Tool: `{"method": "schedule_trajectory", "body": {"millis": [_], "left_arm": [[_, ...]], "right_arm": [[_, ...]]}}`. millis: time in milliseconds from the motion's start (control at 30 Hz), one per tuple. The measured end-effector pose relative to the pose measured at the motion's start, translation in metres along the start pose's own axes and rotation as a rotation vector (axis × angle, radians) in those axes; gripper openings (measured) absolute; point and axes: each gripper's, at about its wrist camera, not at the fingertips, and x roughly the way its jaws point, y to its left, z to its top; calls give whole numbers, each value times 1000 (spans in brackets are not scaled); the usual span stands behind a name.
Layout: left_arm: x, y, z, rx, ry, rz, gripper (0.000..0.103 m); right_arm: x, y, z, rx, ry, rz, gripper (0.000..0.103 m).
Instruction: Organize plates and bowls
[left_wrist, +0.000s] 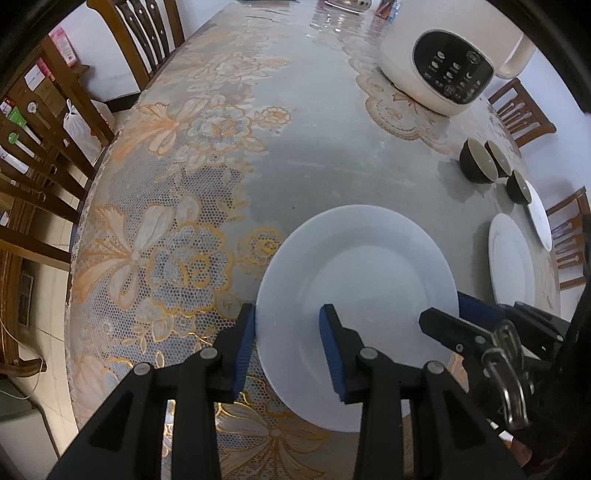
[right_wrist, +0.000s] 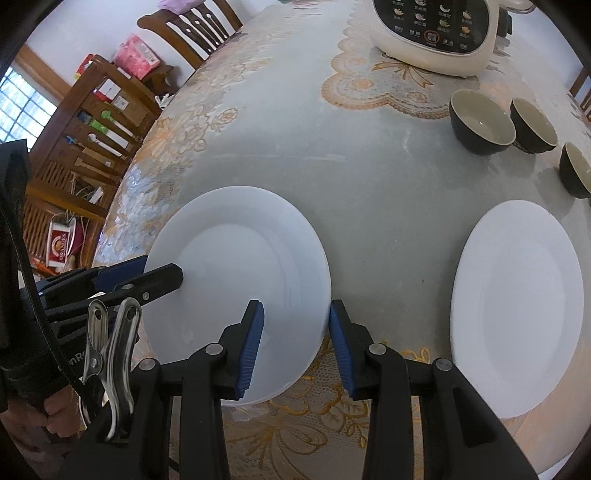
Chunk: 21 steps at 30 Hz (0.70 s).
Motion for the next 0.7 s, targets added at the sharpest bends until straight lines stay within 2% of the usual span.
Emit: {"method": "schedule_trajectory", "body": {"millis": [700], "left_arm": [[1, -1, 1, 54, -11, -2, 39]], "right_arm": [[-2, 3, -2, 45, -21, -28, 41]]}}
